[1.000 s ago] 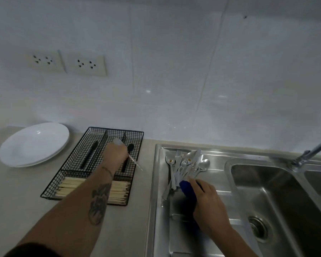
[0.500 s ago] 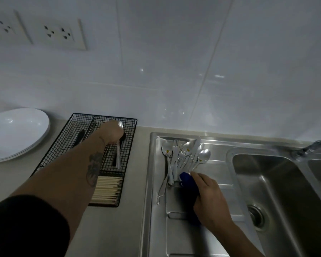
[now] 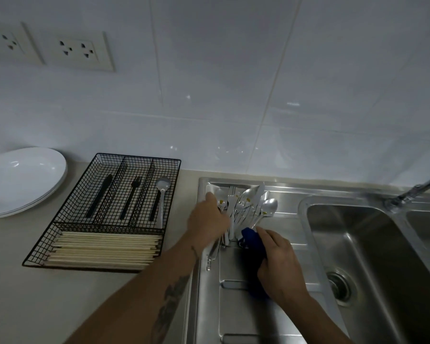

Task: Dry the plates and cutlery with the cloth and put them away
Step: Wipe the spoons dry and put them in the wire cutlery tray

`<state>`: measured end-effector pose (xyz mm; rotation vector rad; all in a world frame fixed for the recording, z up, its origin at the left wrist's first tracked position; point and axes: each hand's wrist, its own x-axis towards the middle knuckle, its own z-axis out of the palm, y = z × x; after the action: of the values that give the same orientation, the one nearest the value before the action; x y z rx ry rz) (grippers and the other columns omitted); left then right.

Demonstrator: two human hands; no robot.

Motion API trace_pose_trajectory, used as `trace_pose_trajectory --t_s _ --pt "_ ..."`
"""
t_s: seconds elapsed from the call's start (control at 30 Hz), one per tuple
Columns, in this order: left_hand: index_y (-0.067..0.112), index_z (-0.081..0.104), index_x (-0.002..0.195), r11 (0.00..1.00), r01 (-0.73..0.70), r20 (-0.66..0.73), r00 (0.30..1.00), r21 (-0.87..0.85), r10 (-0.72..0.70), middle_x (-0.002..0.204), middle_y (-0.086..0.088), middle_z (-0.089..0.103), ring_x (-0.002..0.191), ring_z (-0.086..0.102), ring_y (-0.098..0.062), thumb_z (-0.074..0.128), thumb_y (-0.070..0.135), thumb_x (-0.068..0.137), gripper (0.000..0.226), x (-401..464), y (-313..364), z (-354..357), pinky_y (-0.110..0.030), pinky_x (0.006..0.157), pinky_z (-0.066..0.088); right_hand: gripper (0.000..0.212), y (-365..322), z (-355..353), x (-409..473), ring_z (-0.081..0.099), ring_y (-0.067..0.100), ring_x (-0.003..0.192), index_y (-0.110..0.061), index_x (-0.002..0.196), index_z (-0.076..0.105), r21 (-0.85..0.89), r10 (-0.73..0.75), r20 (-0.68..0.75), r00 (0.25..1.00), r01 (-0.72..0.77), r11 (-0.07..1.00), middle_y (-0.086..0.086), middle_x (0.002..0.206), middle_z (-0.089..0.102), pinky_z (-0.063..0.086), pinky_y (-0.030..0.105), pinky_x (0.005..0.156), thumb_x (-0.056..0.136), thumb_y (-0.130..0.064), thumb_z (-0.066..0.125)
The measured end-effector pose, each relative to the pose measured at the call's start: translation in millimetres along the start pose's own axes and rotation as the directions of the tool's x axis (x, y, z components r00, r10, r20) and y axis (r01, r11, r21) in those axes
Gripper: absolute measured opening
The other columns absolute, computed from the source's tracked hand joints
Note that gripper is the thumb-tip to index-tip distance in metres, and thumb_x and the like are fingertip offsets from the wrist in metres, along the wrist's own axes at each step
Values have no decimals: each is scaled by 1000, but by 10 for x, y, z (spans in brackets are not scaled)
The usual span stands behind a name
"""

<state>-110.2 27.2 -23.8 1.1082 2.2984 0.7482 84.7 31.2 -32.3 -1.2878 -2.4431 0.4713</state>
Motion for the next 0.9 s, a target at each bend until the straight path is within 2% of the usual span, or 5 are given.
trace_pose_trajectory --t_s 0.2,0.43,0.57,0.7,0.9 --pt "7 43 123 986 146 94 986 -79 -138 104 -9 61 84 61 -19 67 20 85 47 -65 33 278 -22 54 41 74 163 -70 -127 56 32 106 -10 133 54 36 48 -16 999 -47 998 9 123 60 50 40 91 63 14 57" --pt "8 48 63 939 303 122 951 -164 -285 61 -3 49 49 47 -12 59 3 79 20 -23 1 82 -15 32 31 70 121 -154 -176 49 26 116 -15 137 49 92 81 23 996 -83 992 3 131 55 46 36 97 71 7 54" --pt "14 49 67 854 408 191 912 -322 -363 69 -3 56 58 57 -14 58 1 88 26 -103 -69 -73 -22 49 51 72 91 -204 -185 49 25 117 -16 139 48 83 70 13 997 -71 994 3 133 54 45 34 98 71 7 54" --pt "-2 61 80 720 474 248 880 -506 -405 76 -16 66 72 71 -26 56 -8 89 11 -378 -131 -227 -32 63 58 69 -27 -284 -225 50 25 114 -16 136 51 95 16 -6 1000 -15 995 3 129 55 45 33 95 71 7 58" --pt "8 55 71 800 371 229 927 -472 -296 69 -14 62 66 61 -26 52 -7 84 20 -836 -104 -401 -34 68 51 69 -283 -457 -265 46 23 113 -18 136 49 117 -51 -57 997 57 991 3 128 53 46 34 93 72 8 55"
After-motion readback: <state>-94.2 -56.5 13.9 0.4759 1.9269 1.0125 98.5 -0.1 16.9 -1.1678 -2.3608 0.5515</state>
